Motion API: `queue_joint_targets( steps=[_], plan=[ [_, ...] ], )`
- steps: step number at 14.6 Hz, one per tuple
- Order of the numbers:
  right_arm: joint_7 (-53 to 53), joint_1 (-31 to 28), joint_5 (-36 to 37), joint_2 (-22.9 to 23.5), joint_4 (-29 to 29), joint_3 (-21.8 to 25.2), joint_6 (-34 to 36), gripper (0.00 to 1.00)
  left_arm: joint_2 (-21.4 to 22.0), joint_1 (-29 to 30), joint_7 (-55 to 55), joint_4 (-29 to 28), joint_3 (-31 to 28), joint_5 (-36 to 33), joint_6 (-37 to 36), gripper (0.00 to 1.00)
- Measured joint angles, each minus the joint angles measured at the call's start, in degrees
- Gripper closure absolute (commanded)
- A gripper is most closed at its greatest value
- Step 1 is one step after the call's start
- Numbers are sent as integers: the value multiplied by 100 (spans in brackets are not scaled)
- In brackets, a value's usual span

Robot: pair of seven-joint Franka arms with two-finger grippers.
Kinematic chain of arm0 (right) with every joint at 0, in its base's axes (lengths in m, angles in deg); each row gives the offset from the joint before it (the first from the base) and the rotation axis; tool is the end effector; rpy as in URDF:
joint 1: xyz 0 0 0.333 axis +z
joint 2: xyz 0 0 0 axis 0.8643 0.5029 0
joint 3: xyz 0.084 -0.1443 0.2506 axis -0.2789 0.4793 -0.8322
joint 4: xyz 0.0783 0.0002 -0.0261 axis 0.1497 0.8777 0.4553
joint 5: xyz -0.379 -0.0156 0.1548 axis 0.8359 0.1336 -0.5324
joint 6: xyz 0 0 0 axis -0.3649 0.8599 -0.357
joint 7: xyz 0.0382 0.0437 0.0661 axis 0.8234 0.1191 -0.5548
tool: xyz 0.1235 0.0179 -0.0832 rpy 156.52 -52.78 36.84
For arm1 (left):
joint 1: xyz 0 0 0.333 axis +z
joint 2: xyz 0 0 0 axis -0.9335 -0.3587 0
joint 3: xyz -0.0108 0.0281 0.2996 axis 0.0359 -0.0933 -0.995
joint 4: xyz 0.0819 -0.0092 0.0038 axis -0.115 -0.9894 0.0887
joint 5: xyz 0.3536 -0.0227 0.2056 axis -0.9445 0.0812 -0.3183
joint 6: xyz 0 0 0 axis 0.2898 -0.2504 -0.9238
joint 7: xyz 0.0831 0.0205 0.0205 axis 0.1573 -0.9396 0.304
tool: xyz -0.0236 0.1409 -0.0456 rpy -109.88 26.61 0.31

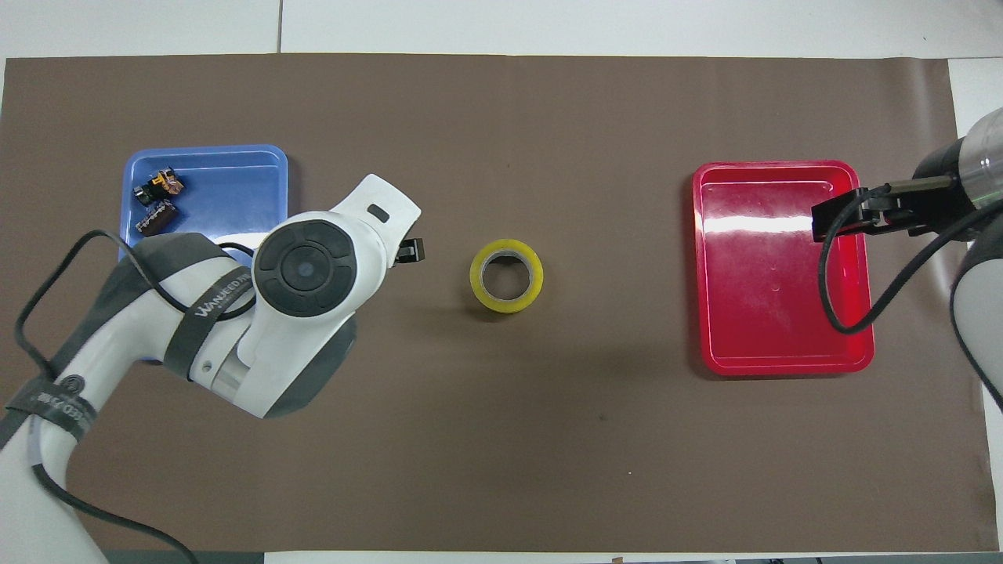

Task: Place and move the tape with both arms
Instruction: 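Retract the left gripper while the right gripper reaches the tape roll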

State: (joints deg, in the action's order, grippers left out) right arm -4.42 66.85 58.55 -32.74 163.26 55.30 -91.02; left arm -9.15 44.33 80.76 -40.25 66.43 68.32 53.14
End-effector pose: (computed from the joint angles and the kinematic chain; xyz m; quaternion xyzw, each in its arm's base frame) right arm 0.5710 0.0668 0.5635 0.9996 0.0242 -0.0057 0.0100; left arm 0.5353 -0.2713 0.3786 -0.9927 -0.0233 -0.1053 0.0535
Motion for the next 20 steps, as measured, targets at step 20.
queue_joint_targets(
  steps=[20],
  plan=[
    [1527,2250,-228,2167,935,-110,-3617,0,586,2502,-3647,2220,-100,1391,-3332,0]
  ],
)
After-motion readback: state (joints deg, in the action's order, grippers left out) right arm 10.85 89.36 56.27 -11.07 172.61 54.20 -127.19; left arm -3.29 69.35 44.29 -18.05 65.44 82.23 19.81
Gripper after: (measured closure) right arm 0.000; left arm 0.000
